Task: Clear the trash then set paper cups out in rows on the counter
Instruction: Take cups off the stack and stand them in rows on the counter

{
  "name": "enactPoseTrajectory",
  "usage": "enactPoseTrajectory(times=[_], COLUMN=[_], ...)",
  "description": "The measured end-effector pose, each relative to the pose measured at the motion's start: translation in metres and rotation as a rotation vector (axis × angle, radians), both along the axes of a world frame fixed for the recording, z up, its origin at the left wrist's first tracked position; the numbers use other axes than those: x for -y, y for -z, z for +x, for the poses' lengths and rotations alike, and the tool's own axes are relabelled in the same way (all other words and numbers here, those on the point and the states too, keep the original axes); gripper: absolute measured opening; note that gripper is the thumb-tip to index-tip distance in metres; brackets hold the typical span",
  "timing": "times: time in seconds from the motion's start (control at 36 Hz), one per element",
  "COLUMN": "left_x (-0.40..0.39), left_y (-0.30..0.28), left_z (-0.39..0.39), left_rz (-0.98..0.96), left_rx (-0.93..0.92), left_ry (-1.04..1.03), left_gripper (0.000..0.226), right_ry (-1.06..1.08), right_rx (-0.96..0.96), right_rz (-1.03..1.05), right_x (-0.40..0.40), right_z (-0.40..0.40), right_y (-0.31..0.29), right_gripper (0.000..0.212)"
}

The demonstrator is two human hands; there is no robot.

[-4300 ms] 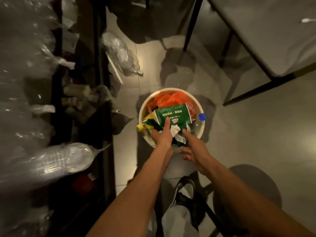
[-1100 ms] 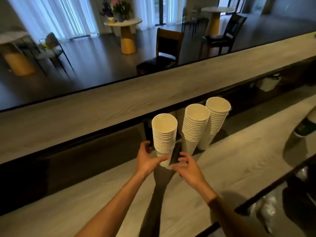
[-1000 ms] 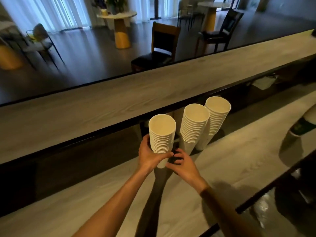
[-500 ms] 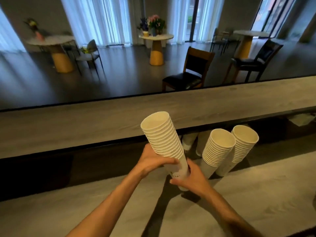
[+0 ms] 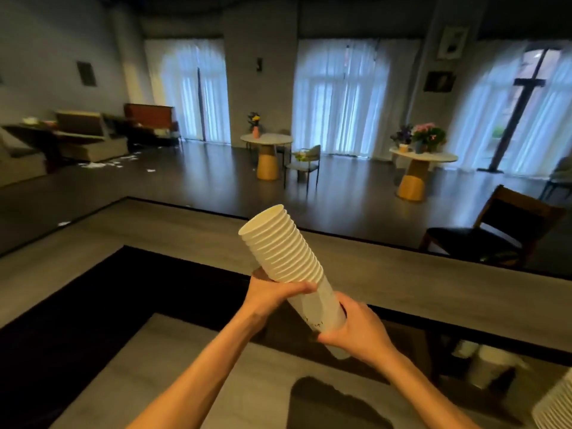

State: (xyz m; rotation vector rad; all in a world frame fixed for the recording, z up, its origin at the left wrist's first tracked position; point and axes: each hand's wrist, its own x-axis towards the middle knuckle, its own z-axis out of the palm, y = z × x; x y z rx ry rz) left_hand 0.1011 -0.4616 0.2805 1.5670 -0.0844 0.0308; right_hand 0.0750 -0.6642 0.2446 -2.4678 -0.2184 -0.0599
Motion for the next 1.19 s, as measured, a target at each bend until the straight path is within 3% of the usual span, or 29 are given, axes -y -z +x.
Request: enactPoseTrajectory(times=[0.14, 0.39, 0.58, 0.75, 0.86, 0.92, 1.0, 1.19], left_x=[-0.113, -0.286, -0.376, -0.447, -0.505, -0.536, -0.579, -0.659], left_y=[-0.014, -0.04, -0.084, -0.12, -0.132, -0.131, -0.12, -0.067], left_z=[0.013, 0.063, 0.116, 0.148, 0.172, 0.186, 0.204, 0.246], left_rz=[-0.059, -0.223, -0.331, -0.403, -0.513, -0.554, -0.572, -0.438], left_rx=[0.011, -0.085, -0.01, 0.147, 0.186, 0.225, 0.221, 0.148], left_ry=[-0.17, -0.355, -0.448, -0.537, -0.592, -0.612, -0.653, -0.66], left_gripper=[0.07, 0.104, 0.08, 0.069, 0.084, 0.076, 0.07, 0.068], right_ry=[-0.063, 0.03, 0.061, -0.018, -0.025, -0.023, -0.021, -0.032], right_rx=[0.14, 0.292, 0.362, 0.237, 0.049, -0.004, -0.084, -0.096], right_rz=[-0.028, 0.027, 0.062, 0.173, 0.304, 0.351, 0.415, 0.418], right_x=[-0.122, -0.31, -0.386, -0.434, -0.474, -0.496, -0.534, -0.621], right_z=[0.035, 0.091, 0.164, 0.244, 0.295, 0.325, 0.364, 0.435], right_y=[-0.011, -0.023, -0.035, -0.032, -0.037, -0.035, -0.033, -0.017], right_gripper=[0.083, 0.083, 0.077, 0.077, 0.079, 0.087, 0.095, 0.087])
